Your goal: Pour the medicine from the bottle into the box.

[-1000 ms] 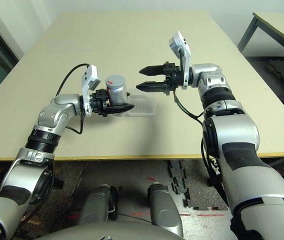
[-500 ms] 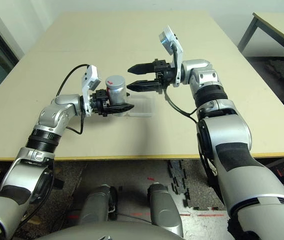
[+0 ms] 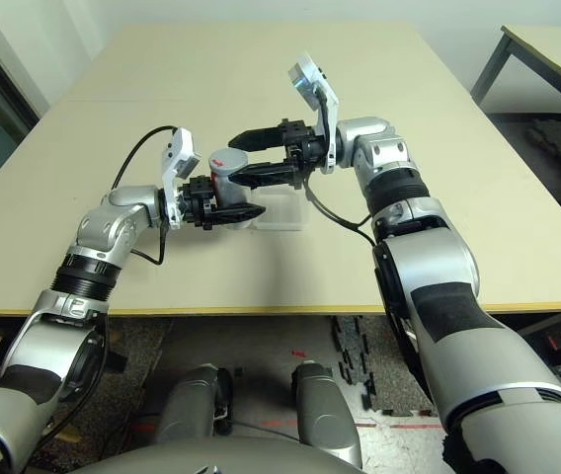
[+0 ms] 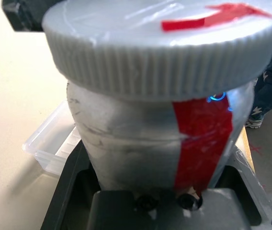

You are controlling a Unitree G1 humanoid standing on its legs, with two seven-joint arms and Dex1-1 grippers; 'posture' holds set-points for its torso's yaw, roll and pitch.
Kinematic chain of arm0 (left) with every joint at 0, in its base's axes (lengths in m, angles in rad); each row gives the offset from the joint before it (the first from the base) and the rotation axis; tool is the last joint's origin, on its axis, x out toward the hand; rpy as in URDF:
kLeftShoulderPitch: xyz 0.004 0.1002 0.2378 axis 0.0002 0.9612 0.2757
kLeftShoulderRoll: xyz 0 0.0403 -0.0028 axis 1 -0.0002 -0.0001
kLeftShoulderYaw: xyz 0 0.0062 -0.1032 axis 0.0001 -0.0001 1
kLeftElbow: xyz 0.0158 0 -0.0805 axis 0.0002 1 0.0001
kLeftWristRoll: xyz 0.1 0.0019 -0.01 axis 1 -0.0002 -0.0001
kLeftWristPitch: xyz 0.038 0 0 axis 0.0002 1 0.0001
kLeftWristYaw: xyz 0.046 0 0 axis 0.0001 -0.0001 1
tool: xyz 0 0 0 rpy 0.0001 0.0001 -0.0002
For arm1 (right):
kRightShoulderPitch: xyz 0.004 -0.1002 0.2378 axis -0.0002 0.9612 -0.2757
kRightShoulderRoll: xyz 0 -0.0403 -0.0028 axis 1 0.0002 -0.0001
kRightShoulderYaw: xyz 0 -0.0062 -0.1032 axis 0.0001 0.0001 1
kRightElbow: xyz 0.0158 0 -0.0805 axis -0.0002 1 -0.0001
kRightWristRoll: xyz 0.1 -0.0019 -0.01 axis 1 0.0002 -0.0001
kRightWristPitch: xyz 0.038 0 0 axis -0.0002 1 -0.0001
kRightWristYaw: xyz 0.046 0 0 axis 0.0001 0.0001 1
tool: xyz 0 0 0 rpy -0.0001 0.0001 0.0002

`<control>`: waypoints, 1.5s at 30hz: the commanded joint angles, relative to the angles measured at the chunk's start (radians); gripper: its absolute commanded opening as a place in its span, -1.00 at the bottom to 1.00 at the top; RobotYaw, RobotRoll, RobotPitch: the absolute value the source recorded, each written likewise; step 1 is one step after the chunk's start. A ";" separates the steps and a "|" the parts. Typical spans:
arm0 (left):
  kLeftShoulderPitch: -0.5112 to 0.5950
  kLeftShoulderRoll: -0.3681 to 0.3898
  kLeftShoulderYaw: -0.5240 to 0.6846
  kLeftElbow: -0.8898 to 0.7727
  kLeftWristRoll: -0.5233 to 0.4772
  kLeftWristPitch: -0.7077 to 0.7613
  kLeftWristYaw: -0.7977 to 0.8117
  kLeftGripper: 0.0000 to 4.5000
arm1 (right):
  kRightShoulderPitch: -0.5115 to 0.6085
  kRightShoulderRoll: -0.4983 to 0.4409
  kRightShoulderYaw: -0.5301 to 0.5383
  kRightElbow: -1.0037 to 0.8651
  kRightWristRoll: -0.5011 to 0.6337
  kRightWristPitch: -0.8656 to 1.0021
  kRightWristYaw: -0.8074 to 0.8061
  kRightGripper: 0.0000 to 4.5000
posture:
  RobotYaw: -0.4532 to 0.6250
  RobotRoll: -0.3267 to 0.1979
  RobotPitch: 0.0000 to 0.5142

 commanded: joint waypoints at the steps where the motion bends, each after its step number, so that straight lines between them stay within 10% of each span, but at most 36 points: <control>1: -0.012 0.000 -0.009 0.003 0.004 0.000 -0.010 0.24 | 0.002 0.007 -0.001 0.002 -0.013 -0.014 0.004 1.00 | -0.37 0.25 -0.82; 7: -0.009 -0.001 -0.010 0.000 0.003 0.003 -0.008 0.24 | 0.001 0.016 -0.011 0.014 -0.032 -0.034 -0.013 1.00 | -0.37 0.25 -0.81; 15: -0.006 -0.003 -0.010 -0.004 0.001 0.006 -0.006 0.24 | -0.001 0.026 -0.027 0.025 -0.039 -0.053 -0.041 0.15 | -0.37 0.25 -0.80; 30: -0.001 -0.005 -0.008 -0.002 0.002 0.007 0.000 0.24 | -0.054 0.008 -0.234 0.036 0.112 0.200 -0.153 0.15 | -0.37 0.25 -0.78; 45: 0.007 0.008 0.012 0.023 0.023 -0.026 0.055 0.24 | 0.128 -0.123 -0.301 0.037 -0.005 0.016 -0.866 0.15 | -0.38 0.25 -0.78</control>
